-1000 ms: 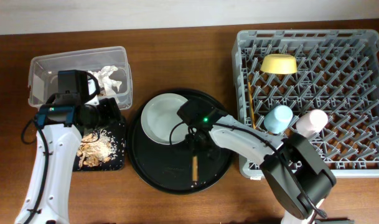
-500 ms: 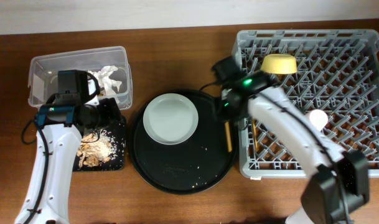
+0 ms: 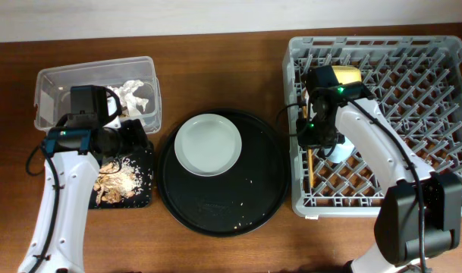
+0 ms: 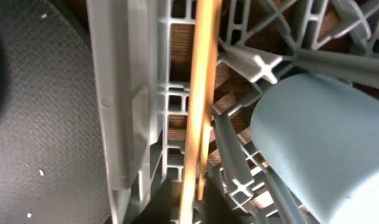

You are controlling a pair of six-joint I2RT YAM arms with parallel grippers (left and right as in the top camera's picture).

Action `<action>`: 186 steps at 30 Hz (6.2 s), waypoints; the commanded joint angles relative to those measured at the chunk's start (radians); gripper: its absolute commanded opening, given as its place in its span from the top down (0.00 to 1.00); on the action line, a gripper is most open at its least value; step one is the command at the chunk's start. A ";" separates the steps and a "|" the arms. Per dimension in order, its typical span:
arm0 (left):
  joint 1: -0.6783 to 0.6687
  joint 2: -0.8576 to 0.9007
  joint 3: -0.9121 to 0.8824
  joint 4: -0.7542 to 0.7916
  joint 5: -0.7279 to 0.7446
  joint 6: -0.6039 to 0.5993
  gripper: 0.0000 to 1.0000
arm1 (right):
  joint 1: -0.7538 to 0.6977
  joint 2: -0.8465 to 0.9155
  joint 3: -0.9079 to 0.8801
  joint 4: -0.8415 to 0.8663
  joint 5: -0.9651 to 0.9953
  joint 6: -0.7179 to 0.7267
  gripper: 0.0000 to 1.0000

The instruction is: Sort waste into correct bins and load items into the dishwasher rack

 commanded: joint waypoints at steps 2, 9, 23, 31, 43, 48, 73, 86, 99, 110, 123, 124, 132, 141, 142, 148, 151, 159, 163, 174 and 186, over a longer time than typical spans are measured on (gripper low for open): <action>0.002 -0.009 0.003 -0.003 0.000 -0.006 0.28 | -0.001 0.002 -0.011 0.006 -0.005 -0.002 0.76; 0.002 -0.009 0.003 -0.002 0.000 -0.006 0.28 | 0.004 -0.035 0.222 -0.011 -0.094 -0.020 0.52; 0.075 -0.009 0.003 -0.161 -0.239 -0.115 0.17 | 0.275 0.351 0.243 0.173 -0.190 0.050 0.41; 0.075 -0.009 0.003 -0.161 -0.238 -0.115 0.17 | 0.312 0.454 0.244 0.161 -0.137 0.135 0.83; 0.075 -0.009 0.003 -0.158 -0.238 -0.115 0.16 | 0.183 0.060 0.444 0.005 0.394 0.032 0.96; 0.075 -0.009 0.003 -0.154 -0.238 -0.115 0.16 | 0.122 -0.014 0.444 0.145 0.822 -0.047 0.96; 0.075 -0.009 0.003 -0.143 -0.209 -0.116 0.17 | 0.085 0.194 0.440 -0.028 0.356 0.150 0.73; -0.051 -0.009 0.006 0.022 -0.058 0.158 0.01 | -0.201 -0.087 0.499 -0.179 -0.169 -0.122 0.01; -0.072 -0.215 -0.084 -0.110 -0.021 0.209 0.01 | -0.269 -0.603 -0.078 0.052 -0.114 -0.166 0.01; -0.072 -0.874 -0.426 0.013 -0.062 0.229 0.01 | -0.269 -1.089 -0.420 0.101 -0.090 -0.167 0.01; -0.072 -0.872 -0.426 0.013 -0.062 0.229 0.01 | -0.219 -1.373 -0.629 0.351 -0.110 -0.171 0.01; -0.072 -0.872 -0.426 0.013 -0.062 0.229 0.01 | -0.216 -1.476 -0.731 0.436 -0.112 -0.170 0.01; -0.072 -0.872 -0.426 0.010 -0.062 0.229 0.01 | -0.217 -1.769 -1.302 1.009 -0.111 -0.257 0.01; -0.071 -0.872 -0.426 0.007 -0.062 0.229 0.01 | -0.216 -1.769 -1.350 0.965 -0.111 -0.256 0.01; -0.071 -0.872 -0.426 0.007 -0.062 0.229 0.01 | -0.216 -1.769 -1.350 0.965 -0.111 -0.256 0.01; -0.072 -0.872 -0.426 0.006 -0.062 0.229 0.01 | -0.216 -1.769 -1.350 0.965 -0.111 -0.256 0.01; -0.071 -0.885 -0.427 -0.001 -0.065 0.230 0.01 | -0.216 -1.769 -1.350 0.965 -0.111 -0.256 0.01; -0.059 -1.326 -1.106 1.022 -0.124 0.253 0.01 | -0.216 -1.769 -1.350 0.965 -0.111 -0.256 0.01; -0.059 -1.438 -1.212 0.920 -0.122 0.254 0.01 | -0.216 -1.769 -1.350 0.965 -0.111 -0.256 0.01; -0.059 -1.437 -1.212 0.859 -0.096 0.343 0.01 | -0.216 -1.769 -1.350 0.965 -0.111 -0.256 0.01; -0.059 -1.437 -1.212 0.859 -0.096 0.343 0.01 | -0.216 -1.769 -1.350 0.965 -0.111 -0.256 0.01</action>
